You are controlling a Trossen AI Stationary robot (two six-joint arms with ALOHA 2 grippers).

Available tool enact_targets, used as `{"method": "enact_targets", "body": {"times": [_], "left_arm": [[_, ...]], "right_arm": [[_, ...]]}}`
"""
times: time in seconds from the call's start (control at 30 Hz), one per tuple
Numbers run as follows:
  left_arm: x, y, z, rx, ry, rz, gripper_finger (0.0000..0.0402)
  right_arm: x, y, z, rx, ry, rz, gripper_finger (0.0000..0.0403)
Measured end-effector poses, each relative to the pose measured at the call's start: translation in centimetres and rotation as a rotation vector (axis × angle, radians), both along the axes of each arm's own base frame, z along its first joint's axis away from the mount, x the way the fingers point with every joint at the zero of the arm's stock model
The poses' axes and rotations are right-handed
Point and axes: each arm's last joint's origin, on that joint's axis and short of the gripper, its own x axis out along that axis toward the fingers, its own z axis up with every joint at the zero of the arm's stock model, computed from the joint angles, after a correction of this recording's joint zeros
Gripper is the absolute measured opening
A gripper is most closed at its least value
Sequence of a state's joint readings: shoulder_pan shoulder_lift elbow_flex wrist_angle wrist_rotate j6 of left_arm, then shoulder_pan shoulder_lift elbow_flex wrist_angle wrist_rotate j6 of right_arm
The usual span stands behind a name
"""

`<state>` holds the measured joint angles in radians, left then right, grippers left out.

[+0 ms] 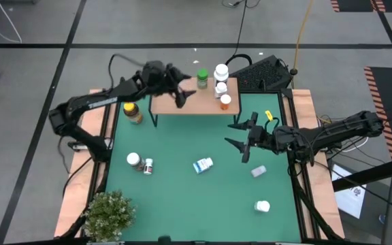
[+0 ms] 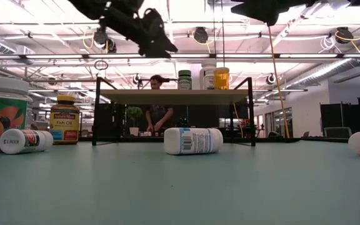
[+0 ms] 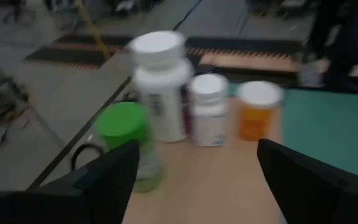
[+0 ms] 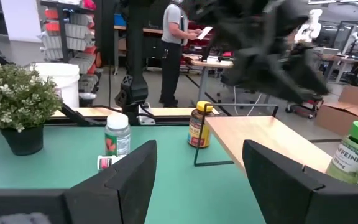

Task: Pick and place medicine bottles onto shelf by color
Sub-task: Put the transparent pill bottle on the shelf

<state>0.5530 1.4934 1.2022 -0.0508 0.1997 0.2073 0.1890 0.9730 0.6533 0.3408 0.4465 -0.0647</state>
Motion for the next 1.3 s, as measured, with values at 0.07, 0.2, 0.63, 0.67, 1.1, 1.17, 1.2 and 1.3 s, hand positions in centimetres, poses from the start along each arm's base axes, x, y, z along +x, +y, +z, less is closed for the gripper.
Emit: {"method": "enact_targets", "body": {"times": [0.07, 0.2, 0.63, 0.67, 1.1, 1.17, 1.2, 1.3], "left_arm": [[-0.9, -2.0, -1.0, 0.005, -0.026, -0.054, 0.031], [-2.6, -6.3, -3.5, -0.026, -0.034, -0.155, 0.0282], [-4.1, -13.9, -9.6, -0.084, 0.061, -0.18, 0.0241], [-3.9, -14.3, -9.8, -0.088, 0.07, -0.196, 0.0241], [-1.0, -20.9, -11.2, -0.079, -0.068, -0.434, 0.0241], [-0.7, -21.7, -11.9, -0.062, -0.051, -0.468, 0.0241], [-0.7, -22.0, -12.2, -0.05, -0.036, -0.482, 0.0241], [-0.5, -22.8, -13.2, -0.027, 0.009, -0.514, 0.0241]], "right_arm": [[0.0, 0.0, 0.0, 0.0, 0.001, 0.0, 0.0231], [0.0, 0.0, -0.2, -0.004, 0.02, 0.002, 0.0231], [0.1, 0.1, 0.5, -0.015, -0.05, 0.075, 0.0231], [0.2, 0.1, 0.6, -0.014, -0.058, 0.099, 0.0231], [1.6, -1.6, -0.7, -0.095, 0.016, 0.067, 0.0231], [1.8, -1.1, -0.8, -0.16, 0.021, 0.098, 0.0231], [1.8, -0.9, -0.8, -0.176, 0.023, 0.122, 0.0231], [1.9, -0.4, -1.0, -0.192, 0.032, 0.144, 0.0231]]}}
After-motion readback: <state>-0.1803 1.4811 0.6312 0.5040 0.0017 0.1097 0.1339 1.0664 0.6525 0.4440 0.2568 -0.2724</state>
